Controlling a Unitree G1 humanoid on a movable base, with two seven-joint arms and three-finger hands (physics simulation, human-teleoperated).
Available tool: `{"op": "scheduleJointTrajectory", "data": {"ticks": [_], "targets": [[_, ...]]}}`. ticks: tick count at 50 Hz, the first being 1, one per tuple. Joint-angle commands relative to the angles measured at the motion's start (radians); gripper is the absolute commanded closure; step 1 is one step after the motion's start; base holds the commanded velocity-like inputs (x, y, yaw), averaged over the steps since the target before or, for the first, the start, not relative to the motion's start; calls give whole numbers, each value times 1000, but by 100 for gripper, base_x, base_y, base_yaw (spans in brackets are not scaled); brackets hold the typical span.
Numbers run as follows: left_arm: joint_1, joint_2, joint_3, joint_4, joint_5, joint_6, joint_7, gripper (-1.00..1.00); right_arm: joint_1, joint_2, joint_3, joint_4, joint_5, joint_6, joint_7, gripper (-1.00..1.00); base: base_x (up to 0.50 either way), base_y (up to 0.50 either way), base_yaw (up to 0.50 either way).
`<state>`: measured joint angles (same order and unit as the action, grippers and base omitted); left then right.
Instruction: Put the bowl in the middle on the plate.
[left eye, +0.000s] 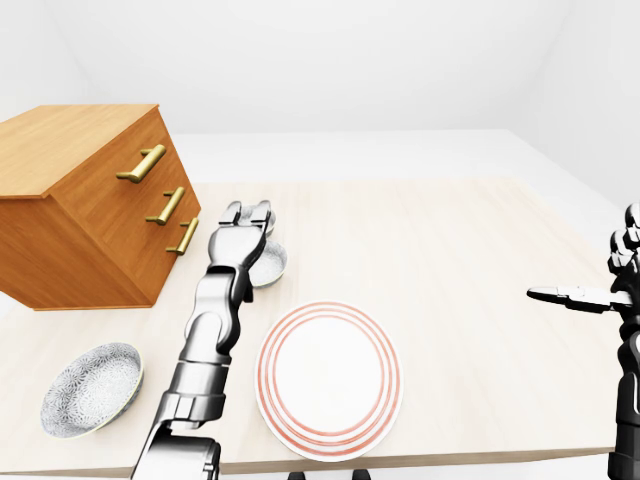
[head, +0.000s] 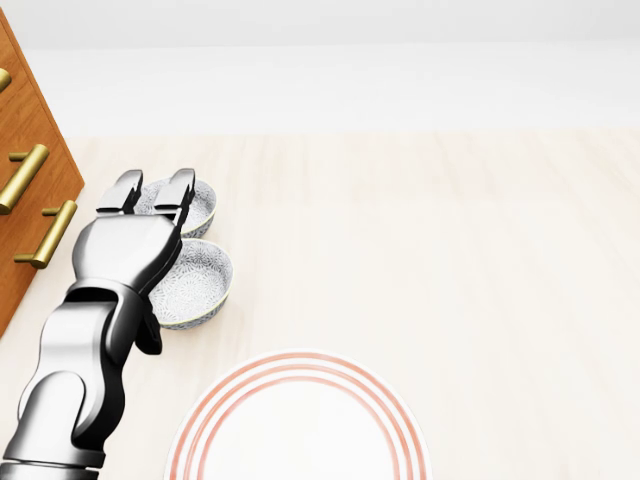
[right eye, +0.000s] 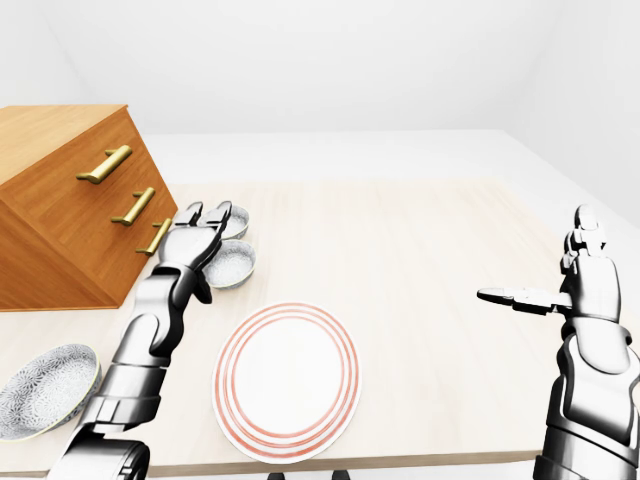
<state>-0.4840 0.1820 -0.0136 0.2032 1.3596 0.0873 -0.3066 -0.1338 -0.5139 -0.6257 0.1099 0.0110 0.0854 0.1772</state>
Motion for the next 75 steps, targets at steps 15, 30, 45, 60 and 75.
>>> {"op": "scheduleJointTrajectory", "data": {"ticks": [15, 30, 45, 60, 75], "targets": [[-46, 8, -7, 138, 14, 0, 67, -100, -3, 0, 2, 11, -3, -8, 0, -100, 0, 0, 0], [-48, -3, -19, 196, 3, 0, 103, -100, 0, 0, 3, 9, 0, -7, -1, -100, 0, 0, 0], [-61, -6, -21, 246, -24, 0, 130, -100, -1, -1, 6, 15, -2, -14, -2, -100, 0, 0, 0], [-104, 0, -29, 338, -30, 0, 171, -100, -1, 1, 6, 16, -3, -13, 3, -100, 0, 0, 0], [-165, 13, -39, 527, -62, 0, 267, -100, -1, 1, 5, 12, -4, -9, 5, -100, 0, 0, 0]]}}
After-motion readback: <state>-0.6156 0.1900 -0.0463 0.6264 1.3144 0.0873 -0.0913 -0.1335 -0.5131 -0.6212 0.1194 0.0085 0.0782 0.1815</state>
